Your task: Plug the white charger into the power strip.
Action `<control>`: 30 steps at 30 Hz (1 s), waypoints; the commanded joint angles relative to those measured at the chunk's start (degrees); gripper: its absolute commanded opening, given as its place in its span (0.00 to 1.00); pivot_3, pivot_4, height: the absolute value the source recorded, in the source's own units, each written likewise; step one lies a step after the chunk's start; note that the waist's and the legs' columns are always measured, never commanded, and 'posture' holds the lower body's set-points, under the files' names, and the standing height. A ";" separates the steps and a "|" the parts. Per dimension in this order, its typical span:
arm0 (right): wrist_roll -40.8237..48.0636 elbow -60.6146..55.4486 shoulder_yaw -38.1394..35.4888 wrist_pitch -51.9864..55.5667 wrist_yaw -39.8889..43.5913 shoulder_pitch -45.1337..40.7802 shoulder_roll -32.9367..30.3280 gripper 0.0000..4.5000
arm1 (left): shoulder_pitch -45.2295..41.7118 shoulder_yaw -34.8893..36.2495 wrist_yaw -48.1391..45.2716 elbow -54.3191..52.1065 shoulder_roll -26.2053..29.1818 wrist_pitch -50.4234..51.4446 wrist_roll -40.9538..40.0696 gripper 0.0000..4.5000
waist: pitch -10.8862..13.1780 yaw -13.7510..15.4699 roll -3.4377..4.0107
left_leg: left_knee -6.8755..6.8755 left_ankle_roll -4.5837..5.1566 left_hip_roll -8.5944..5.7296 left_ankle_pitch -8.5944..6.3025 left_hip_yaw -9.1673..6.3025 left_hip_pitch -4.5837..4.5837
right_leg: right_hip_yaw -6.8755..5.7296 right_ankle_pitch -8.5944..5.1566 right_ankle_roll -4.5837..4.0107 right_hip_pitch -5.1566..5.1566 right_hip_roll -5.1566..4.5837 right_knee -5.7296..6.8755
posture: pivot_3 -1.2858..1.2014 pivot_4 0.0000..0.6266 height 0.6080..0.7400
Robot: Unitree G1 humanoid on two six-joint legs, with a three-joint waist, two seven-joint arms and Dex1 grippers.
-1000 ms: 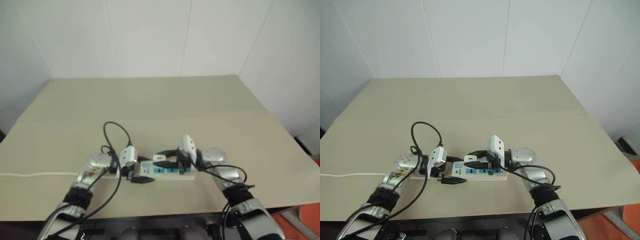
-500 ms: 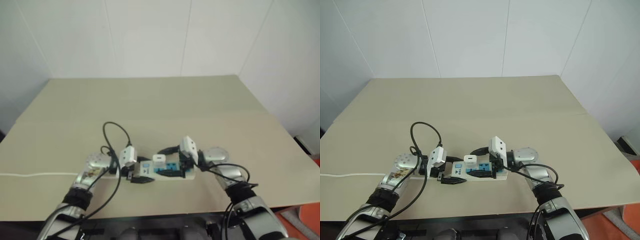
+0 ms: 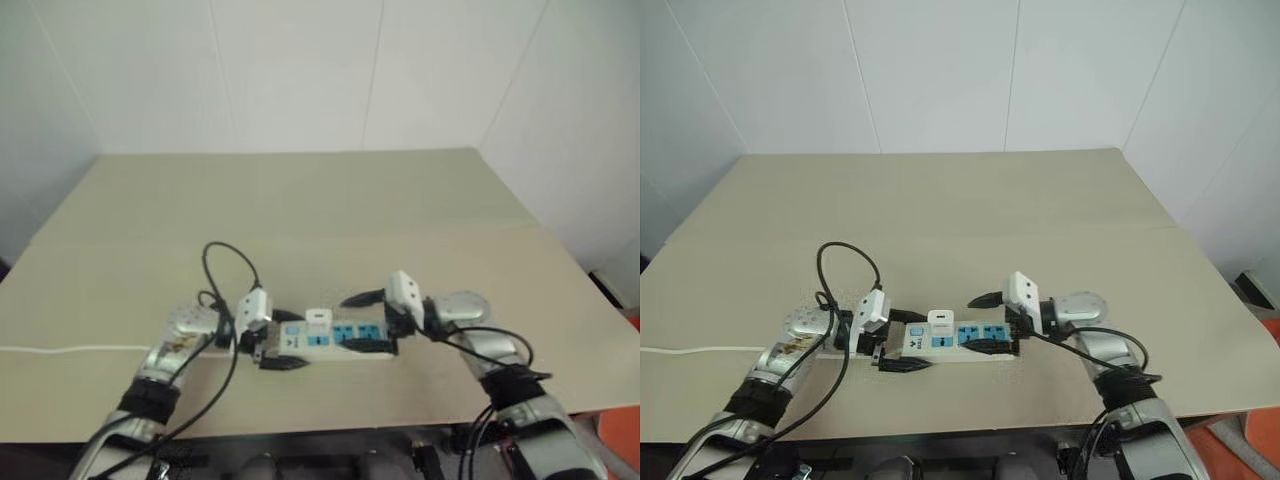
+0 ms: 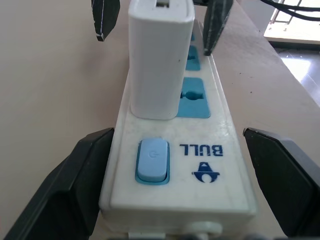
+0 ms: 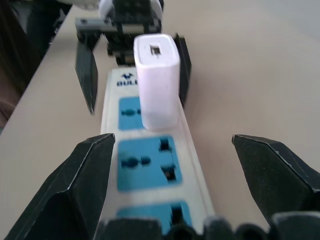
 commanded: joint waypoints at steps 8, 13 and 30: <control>8.49 -14.10 -16.10 4.72 1.13 11.23 -15.86 1.00 | 12.80 18.16 0.66 -19.59 17.22 9.53 -11.11 0.99 | 0.34 -0.20 -0.02 | -0.12 0.05 0.01 -0.03 0.05 -0.31 | 0.05 0.08 -0.17 -0.42 -0.01 -0.04 | 0.52 0.24 1.00; 11.37 -18.02 -23.53 6.58 0.77 19.12 -21.51 1.00 | 20.53 27.15 0.13 -22.08 22.84 11.16 -13.69 0.99 | 0.39 -0.05 -0.03 | -0.15 0.05 0.04 -0.04 0.11 -0.24 | 0.03 -0.17 0.08 -0.40 -0.05 -0.09 | 0.52 0.24 1.00; 12.77 -22.12 -27.84 8.80 -1.30 23.40 -23.00 1.00 | 21.96 27.78 1.97 -23.42 22.87 11.82 -15.04 0.99 | 0.43 -0.01 -0.07 | -0.14 0.04 0.04 -0.04 0.22 -0.24 | 0.10 -0.16 0.09 -0.43 -0.06 -0.09 | 0.52 0.24 1.00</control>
